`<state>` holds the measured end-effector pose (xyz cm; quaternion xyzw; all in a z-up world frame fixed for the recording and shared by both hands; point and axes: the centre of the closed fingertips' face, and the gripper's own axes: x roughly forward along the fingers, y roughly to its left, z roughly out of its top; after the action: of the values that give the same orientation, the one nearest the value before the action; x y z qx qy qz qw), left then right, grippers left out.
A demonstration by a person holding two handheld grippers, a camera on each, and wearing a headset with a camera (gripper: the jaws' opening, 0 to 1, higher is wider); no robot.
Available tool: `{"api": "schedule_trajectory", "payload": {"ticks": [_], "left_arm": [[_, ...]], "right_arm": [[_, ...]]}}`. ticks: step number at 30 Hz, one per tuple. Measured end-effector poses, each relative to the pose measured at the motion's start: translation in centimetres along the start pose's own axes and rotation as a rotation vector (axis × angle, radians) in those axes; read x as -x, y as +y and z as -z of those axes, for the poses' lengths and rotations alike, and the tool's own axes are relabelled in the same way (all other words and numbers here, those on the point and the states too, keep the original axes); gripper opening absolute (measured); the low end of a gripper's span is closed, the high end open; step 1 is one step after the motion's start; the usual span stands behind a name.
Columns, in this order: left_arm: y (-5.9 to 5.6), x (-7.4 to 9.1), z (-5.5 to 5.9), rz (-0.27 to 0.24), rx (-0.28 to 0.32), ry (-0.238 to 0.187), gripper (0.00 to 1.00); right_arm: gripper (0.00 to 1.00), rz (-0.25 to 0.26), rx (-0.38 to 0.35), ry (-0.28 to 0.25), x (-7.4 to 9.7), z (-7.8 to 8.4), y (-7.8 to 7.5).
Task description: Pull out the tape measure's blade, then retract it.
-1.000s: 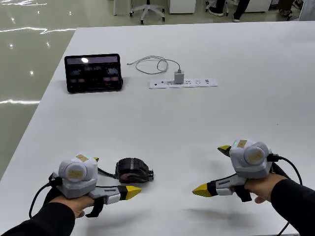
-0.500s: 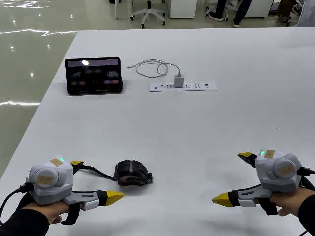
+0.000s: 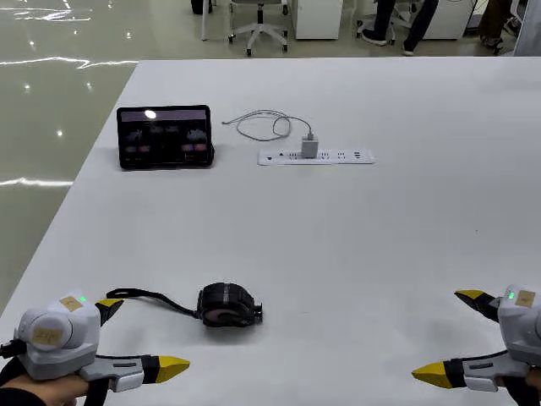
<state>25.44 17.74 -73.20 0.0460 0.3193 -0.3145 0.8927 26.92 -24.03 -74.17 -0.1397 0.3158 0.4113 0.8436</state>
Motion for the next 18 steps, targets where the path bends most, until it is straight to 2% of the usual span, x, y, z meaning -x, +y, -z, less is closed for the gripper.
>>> {"api": "schedule_trajectory", "payload": {"ticks": [8, 10, 13, 16, 18], "left_arm": [[0.5, 0.9, -0.5, -0.007, -0.023, 0.003, 1.00], [0.6, 1.0, -0.5, -0.006, -0.009, 0.006, 1.00], [0.9, 1.1, -0.5, -0.020, 0.000, 0.012, 1.00], [0.6, 1.0, -0.3, 0.000, 0.016, 0.020, 1.00], [0.6, 1.0, -0.4, 0.000, 0.004, 0.022, 1.00]], "right_arm": [[1.00, 0.020, 0.013, 0.019, 1.6, 0.8, -1.2], [1.00, 0.025, 0.014, 0.023, 1.8, 0.9, -1.3], [1.00, 0.033, 0.005, 0.021, 2.1, 0.6, -1.2], [1.00, 0.034, 0.001, 0.016, 2.1, 0.4, -1.0], [1.00, 0.031, 0.003, 0.015, 2.2, 0.2, -0.7]]}}
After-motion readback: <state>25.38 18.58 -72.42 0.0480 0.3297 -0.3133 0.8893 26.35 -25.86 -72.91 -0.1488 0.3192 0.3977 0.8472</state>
